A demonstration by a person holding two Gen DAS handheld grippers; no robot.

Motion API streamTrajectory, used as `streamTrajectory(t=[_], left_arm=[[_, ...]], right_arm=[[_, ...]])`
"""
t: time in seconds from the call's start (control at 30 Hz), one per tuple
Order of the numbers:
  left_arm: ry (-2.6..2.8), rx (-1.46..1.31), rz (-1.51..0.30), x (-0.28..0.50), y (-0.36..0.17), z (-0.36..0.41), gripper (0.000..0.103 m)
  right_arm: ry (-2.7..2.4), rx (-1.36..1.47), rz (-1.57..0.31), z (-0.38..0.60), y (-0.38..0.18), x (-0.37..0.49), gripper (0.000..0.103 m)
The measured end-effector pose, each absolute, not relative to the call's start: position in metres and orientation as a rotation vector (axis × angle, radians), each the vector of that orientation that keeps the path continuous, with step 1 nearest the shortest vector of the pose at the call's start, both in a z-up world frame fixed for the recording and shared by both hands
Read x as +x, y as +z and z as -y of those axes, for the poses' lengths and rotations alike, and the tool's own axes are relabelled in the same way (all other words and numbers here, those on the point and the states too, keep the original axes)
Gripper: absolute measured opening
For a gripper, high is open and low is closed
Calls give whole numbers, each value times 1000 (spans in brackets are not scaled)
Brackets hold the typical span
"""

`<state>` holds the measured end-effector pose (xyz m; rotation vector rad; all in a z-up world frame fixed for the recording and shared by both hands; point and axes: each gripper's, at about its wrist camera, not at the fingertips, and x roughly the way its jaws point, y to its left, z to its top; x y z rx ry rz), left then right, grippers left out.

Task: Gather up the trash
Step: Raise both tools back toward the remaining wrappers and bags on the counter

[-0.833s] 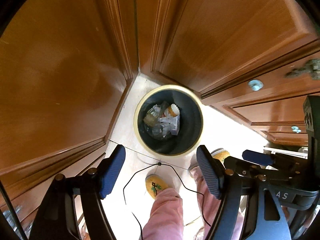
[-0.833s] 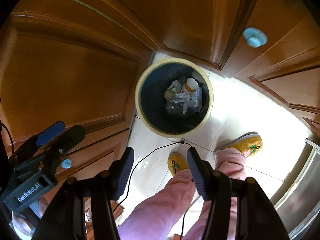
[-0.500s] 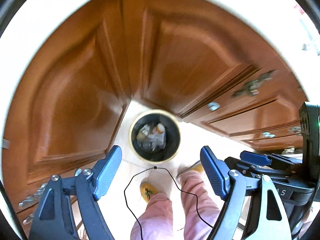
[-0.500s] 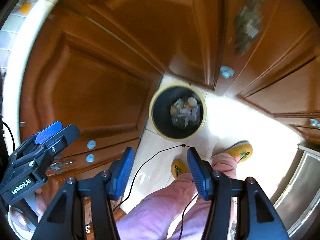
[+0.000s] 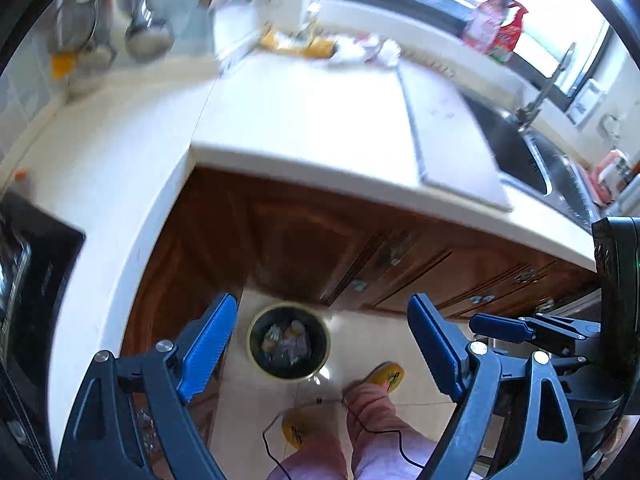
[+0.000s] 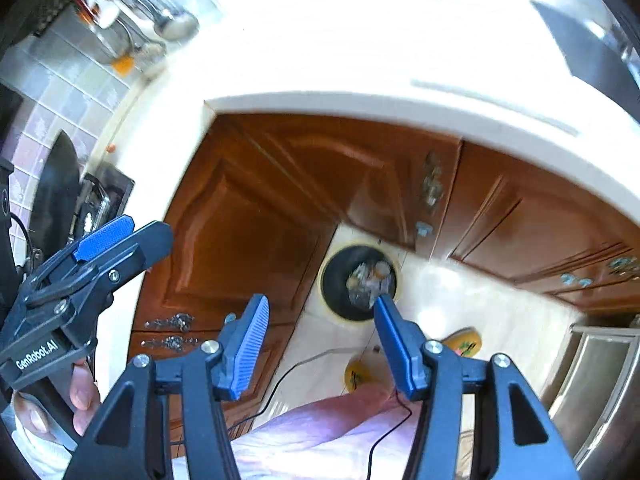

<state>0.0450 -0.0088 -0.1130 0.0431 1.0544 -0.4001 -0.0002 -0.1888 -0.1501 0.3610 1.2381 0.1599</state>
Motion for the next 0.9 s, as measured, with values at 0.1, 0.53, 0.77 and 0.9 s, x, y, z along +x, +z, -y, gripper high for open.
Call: streamTrajectory(t=[0.1,0.53,0.77,0.9], left_arm=[[-433,52,-996,44,-84,22,87],[-462,67,-793,50,11,71,93],[-417,88,-680,70,53,88,102],[-383,101,-623,90,73,101,102]], right_arm=[[135,348,-1199,196,-125,-8,55],[50,338,-948,244,-23,-10,55],[73,316,-847,267,14,14,56],[106,299,-826,278,25,41,56]])
